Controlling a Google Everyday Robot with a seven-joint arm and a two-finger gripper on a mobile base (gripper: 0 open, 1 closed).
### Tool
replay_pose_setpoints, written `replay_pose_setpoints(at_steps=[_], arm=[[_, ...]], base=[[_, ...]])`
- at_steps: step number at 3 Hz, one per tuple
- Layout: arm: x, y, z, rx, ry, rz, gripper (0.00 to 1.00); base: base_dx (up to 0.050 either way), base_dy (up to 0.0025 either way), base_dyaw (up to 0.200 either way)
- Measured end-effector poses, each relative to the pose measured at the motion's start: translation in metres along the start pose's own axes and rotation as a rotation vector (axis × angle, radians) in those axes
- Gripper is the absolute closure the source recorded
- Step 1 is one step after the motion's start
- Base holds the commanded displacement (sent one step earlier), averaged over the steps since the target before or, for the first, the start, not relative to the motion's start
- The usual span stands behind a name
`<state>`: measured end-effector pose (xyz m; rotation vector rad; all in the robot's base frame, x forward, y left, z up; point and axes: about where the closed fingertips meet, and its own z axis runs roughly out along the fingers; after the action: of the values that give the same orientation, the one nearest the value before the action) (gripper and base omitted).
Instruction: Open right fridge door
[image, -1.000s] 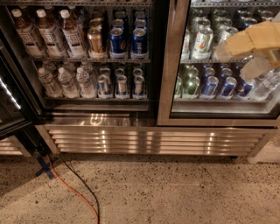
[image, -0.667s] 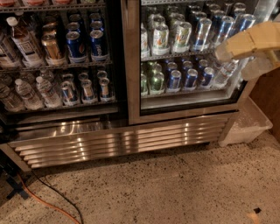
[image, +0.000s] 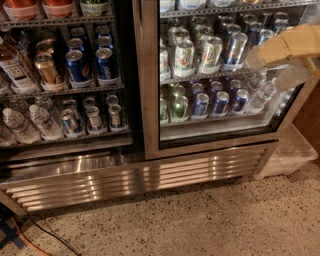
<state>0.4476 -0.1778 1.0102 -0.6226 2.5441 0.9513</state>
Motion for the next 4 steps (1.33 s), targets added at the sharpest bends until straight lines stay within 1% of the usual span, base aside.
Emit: replay_pose_setpoints(at_steps=[1, 2, 3, 4], arm=[[0.000, 0.000, 0.000, 0.000, 0.000, 0.000, 0.00], [-0.010, 0.007, 0.010, -0.023, 0.027, -0.040, 0.00], [-0.033, 0.019, 0.028, -0.066, 0.068, -0.143, 0.00], [-0.067, 0.026, 0.045, -0.107, 0.079, -0.240, 0.00]], base=[[0.000, 0.00000, 0.000], [0.000, 0.00000, 0.000], [0.000, 0.00000, 0.000], [0.000, 0.00000, 0.000]])
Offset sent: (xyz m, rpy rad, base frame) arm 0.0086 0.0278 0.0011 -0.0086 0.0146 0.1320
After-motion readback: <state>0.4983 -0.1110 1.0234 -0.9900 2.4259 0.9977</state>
